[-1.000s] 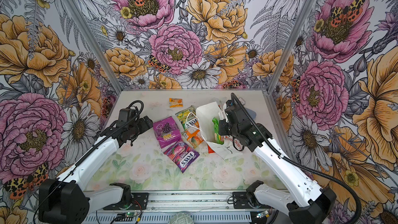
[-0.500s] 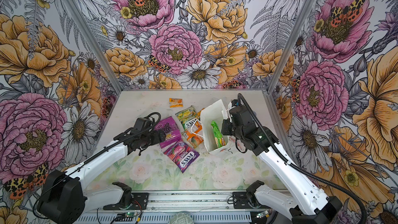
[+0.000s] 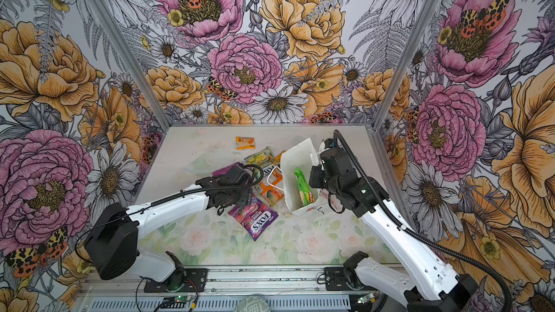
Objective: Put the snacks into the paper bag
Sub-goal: 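Move the left gripper down over the purple Lot 100 candy bag, then grasp the purple candy bag with the left gripper and drag it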
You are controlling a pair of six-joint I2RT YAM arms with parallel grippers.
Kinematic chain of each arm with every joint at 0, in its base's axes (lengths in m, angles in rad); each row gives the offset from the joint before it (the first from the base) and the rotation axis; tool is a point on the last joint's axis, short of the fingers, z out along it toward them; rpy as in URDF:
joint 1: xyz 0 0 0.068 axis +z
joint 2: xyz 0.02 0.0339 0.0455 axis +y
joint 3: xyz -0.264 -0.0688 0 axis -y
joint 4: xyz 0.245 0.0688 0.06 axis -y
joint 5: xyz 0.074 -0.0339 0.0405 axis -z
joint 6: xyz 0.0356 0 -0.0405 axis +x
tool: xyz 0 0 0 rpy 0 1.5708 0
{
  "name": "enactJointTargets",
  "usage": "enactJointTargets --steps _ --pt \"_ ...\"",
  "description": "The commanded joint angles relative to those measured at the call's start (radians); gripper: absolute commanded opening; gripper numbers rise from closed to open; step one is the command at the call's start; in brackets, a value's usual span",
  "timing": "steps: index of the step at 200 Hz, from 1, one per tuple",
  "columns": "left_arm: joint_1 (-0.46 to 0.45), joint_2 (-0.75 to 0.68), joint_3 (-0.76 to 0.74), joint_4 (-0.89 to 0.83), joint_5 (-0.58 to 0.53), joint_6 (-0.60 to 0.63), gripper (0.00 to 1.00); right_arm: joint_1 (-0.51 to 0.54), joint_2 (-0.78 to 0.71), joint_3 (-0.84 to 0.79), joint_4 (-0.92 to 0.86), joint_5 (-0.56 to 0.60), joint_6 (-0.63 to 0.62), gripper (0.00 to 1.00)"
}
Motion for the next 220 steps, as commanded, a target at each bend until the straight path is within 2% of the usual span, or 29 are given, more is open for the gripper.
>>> enactJointTargets --steps 1,19,68,93,109,124,143,167,187,203,220 --pt "0.04 0.091 0.064 -0.055 -0.092 0.091 0.78 -0.003 -0.036 -0.005 0.03 0.025 0.012 0.0" --pt "0.055 0.161 0.114 -0.075 -0.168 0.12 0.79 -0.008 -0.051 -0.015 0.03 0.031 0.011 0.0" --pt "0.215 0.359 0.245 -0.111 -0.17 0.112 0.82 -0.019 -0.073 -0.028 0.03 0.037 0.01 0.0" --pt "0.316 0.356 0.243 -0.105 -0.166 0.041 0.85 -0.022 -0.084 -0.038 0.031 0.042 0.009 0.0" --pt "0.356 0.278 0.201 -0.07 -0.137 0.017 0.85 -0.025 -0.084 -0.043 0.031 0.047 0.005 0.0" --pt "0.338 0.186 0.171 -0.065 -0.174 0.014 0.86 -0.026 -0.086 -0.047 0.033 0.046 0.003 0.0" --pt "0.255 0.081 0.156 -0.097 -0.295 0.025 0.89 -0.025 -0.089 -0.058 0.041 0.045 0.005 0.0" --pt "0.183 0.04 0.153 -0.194 -0.392 0.016 0.9 -0.027 -0.09 -0.071 0.051 0.045 0.007 0.0" --pt "0.169 0.089 0.149 -0.274 -0.436 0.031 0.91 -0.031 -0.097 -0.078 0.059 0.047 0.006 0.0" --pt "0.153 0.181 0.188 -0.369 -0.502 0.019 0.93 -0.032 -0.098 -0.078 0.06 0.047 0.001 0.0" --pt "0.133 0.278 0.219 -0.389 -0.544 0.052 0.94 -0.034 -0.1 -0.074 0.06 0.047 -0.003 0.0"
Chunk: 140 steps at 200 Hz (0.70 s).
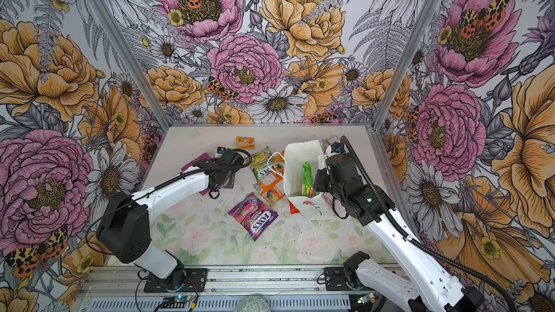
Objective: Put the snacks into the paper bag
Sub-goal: 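Grasp the purple candy bag with the left gripper and drag it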
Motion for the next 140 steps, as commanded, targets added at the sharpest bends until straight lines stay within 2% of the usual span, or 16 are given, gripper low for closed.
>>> enactJointTargets --steps 1,31,58,94,140 --pt "-0.024 0.127 0.037 -0.117 -0.124 0.02 0.94 -0.008 -0.02 0.001 0.028 0.017 -0.005 0.0" --pt "-0.013 0.269 0.083 -0.135 -0.184 0.048 0.92 -0.013 -0.04 -0.002 0.028 0.012 -0.016 0.0" --pt "0.021 0.313 0.113 -0.134 -0.202 0.06 0.86 -0.021 -0.049 -0.009 0.028 0.011 -0.016 0.0" --pt "0.025 0.352 0.16 -0.127 -0.257 0.087 0.84 -0.025 -0.041 -0.004 0.027 0.003 -0.017 0.0" --pt "0.059 0.399 0.178 -0.092 -0.212 0.121 0.73 -0.032 -0.048 -0.001 0.027 0.003 -0.021 0.0"
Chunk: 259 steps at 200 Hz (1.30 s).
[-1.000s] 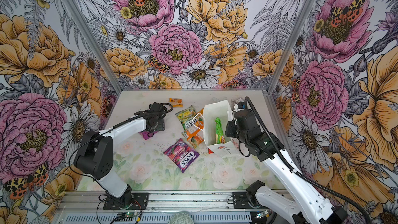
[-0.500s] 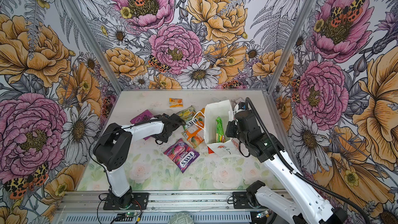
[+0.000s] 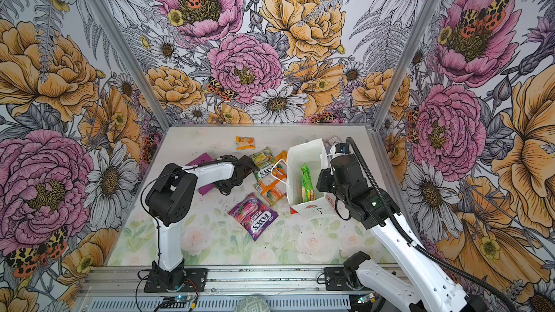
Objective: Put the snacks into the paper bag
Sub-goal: 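Grasp the purple candy bag with the left gripper and drag it, then lift the purple candy bag with the left gripper toward the paper bag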
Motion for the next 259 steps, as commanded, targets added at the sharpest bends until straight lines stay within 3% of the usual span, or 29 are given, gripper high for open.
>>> enactJointTargets --steps 1,26,99,116,163,259 --pt "0.024 0.023 0.012 0.03 0.004 0.032 0.73 -0.011 -0.013 0.007 0.025 0.005 -0.018 0.0" --pt "0.042 0.022 0.007 0.073 0.05 0.047 0.65 -0.015 -0.01 0.004 0.024 -0.002 -0.017 0.0" --pt "0.054 -0.108 -0.07 0.177 0.174 0.02 0.09 -0.018 -0.016 0.006 0.025 -0.009 -0.014 0.0" --pt "0.05 -0.155 -0.104 0.203 0.189 0.004 0.02 -0.017 -0.012 0.007 0.025 -0.011 -0.011 0.0" --pt "0.048 -0.358 -0.182 0.265 0.288 -0.056 0.0 -0.018 -0.006 0.011 0.025 -0.013 -0.009 0.0" --pt "0.125 -0.826 -0.346 0.373 0.673 -0.329 0.0 -0.014 0.065 0.067 0.013 -0.051 -0.048 0.0"
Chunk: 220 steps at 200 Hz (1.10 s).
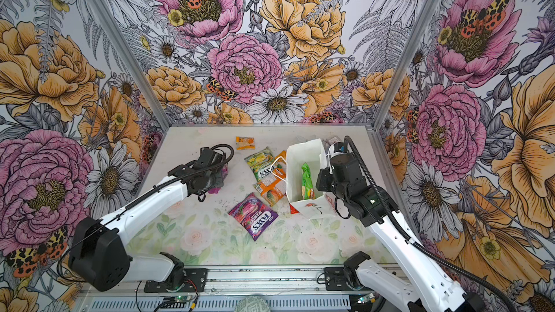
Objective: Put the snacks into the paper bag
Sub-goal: 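Lift the purple candy bag with the left gripper toward the paper bag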
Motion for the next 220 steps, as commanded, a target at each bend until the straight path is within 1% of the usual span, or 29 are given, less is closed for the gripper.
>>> enactJointTargets --steps 1,16,46,59,85,123,147,168,201,220 --pt "0.043 -0.123 -0.023 0.106 0.133 -0.12 0.0 -0.002 0.036 0.056 0.014 -0.027 -0.022 0.0" --pt "0.076 -0.178 -0.034 0.129 0.23 -0.153 0.0 0.021 0.07 0.074 0.01 -0.029 -0.022 0.0" --pt "0.111 -0.251 -0.006 0.14 0.344 -0.219 0.0 0.094 0.147 0.124 -0.012 0.037 -0.023 0.0" --pt "0.117 -0.277 0.024 0.139 0.371 -0.251 0.0 0.111 0.173 0.148 -0.025 0.061 -0.023 0.0" --pt "0.138 -0.332 0.104 0.134 0.416 -0.338 0.0 0.126 0.21 0.191 -0.041 0.07 -0.028 0.0" --pt "0.142 -0.316 0.303 0.136 0.473 -0.399 0.0 0.131 0.253 0.234 -0.065 0.09 -0.032 0.0" --pt "0.115 -0.291 0.394 0.16 0.472 -0.436 0.0 0.133 0.267 0.25 -0.068 0.087 -0.029 0.0" --pt "0.08 -0.276 0.439 0.217 0.48 -0.477 0.0 0.133 0.278 0.261 -0.068 0.084 -0.028 0.0" --pt "-0.019 -0.217 0.532 0.272 0.467 -0.496 0.0 0.133 0.293 0.281 -0.066 0.066 -0.024 0.0" --pt "-0.076 -0.193 0.552 0.319 0.461 -0.502 0.0 0.133 0.298 0.288 -0.066 0.058 -0.022 0.0"
